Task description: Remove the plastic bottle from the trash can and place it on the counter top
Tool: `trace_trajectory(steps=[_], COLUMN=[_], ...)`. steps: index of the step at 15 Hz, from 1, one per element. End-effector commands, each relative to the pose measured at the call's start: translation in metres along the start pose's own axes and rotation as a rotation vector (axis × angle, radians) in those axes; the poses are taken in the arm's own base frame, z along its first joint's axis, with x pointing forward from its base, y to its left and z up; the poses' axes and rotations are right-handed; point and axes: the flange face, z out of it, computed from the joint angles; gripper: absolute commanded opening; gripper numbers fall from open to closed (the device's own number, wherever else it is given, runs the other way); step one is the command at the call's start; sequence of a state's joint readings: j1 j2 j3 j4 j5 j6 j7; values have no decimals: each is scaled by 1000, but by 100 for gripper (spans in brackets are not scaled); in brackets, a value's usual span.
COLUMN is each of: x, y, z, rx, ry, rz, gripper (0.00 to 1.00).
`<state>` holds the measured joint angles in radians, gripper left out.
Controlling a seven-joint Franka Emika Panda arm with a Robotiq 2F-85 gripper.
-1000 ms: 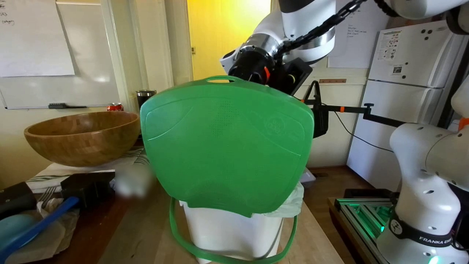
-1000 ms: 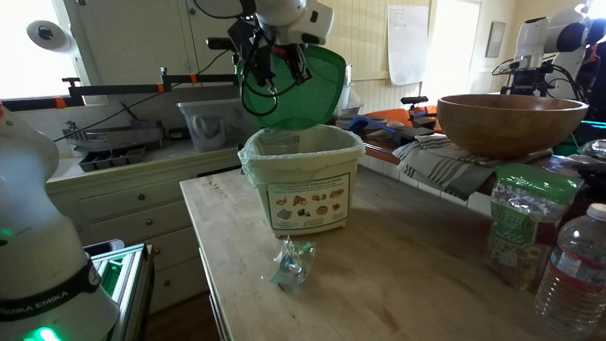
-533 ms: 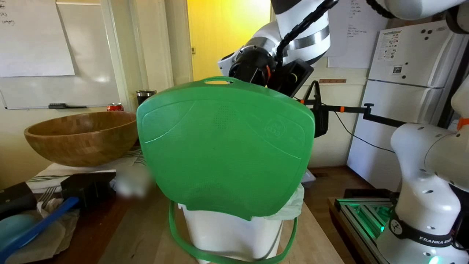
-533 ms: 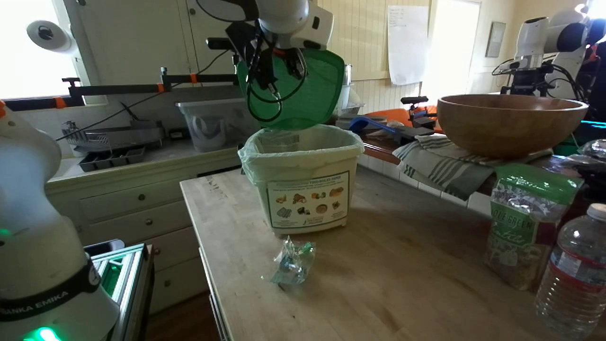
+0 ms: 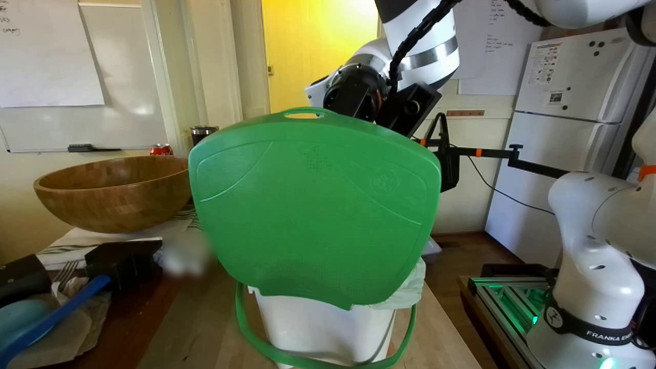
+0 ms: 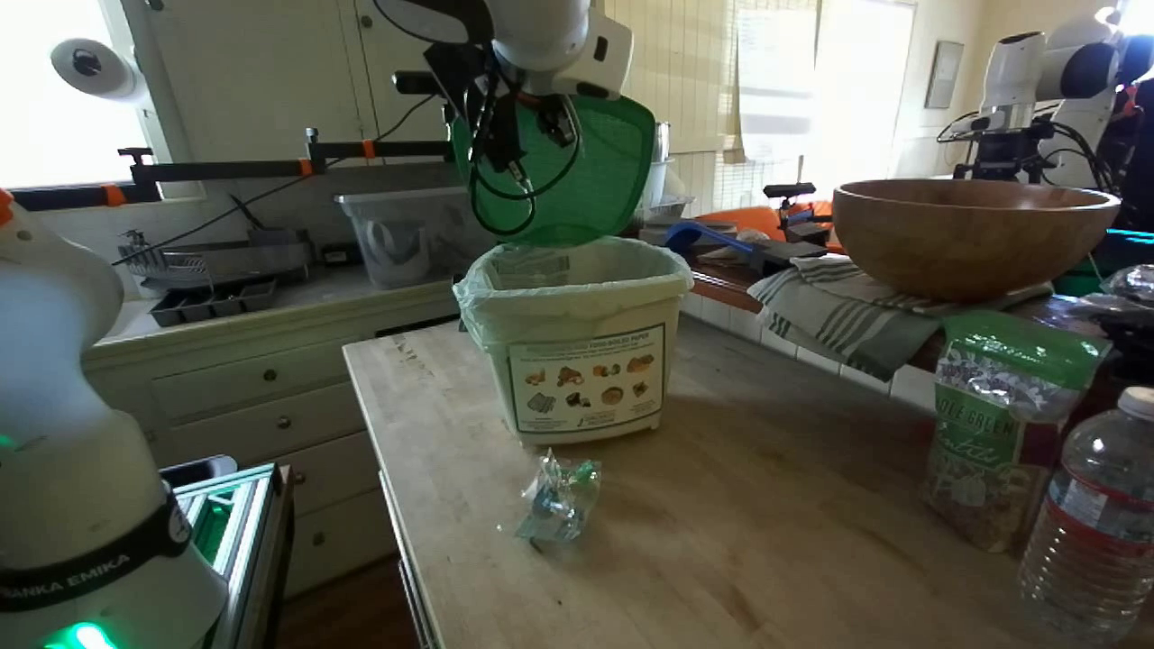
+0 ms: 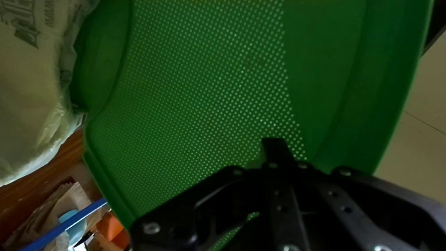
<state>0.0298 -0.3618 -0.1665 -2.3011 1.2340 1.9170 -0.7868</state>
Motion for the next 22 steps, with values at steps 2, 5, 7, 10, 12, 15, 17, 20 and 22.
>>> trace_trajectory(steps=[2, 5, 7, 10, 12, 15, 17, 20, 22], x=[6, 9, 10, 13, 14, 14, 13, 13, 16], y=[6, 10, 11, 11, 12, 11, 6, -9, -22], z=[9, 18, 19, 23, 26, 26, 22, 17, 15], rx=[42, 47, 51, 54, 57, 65, 73, 73, 69], ry=[-22, -45, -51, -60, -64, -63, -53, -42, -38], rz=[9, 18, 18, 19, 20, 21, 10, -27, -63], gripper=[0, 0, 0, 0, 0, 0, 0, 0, 0])
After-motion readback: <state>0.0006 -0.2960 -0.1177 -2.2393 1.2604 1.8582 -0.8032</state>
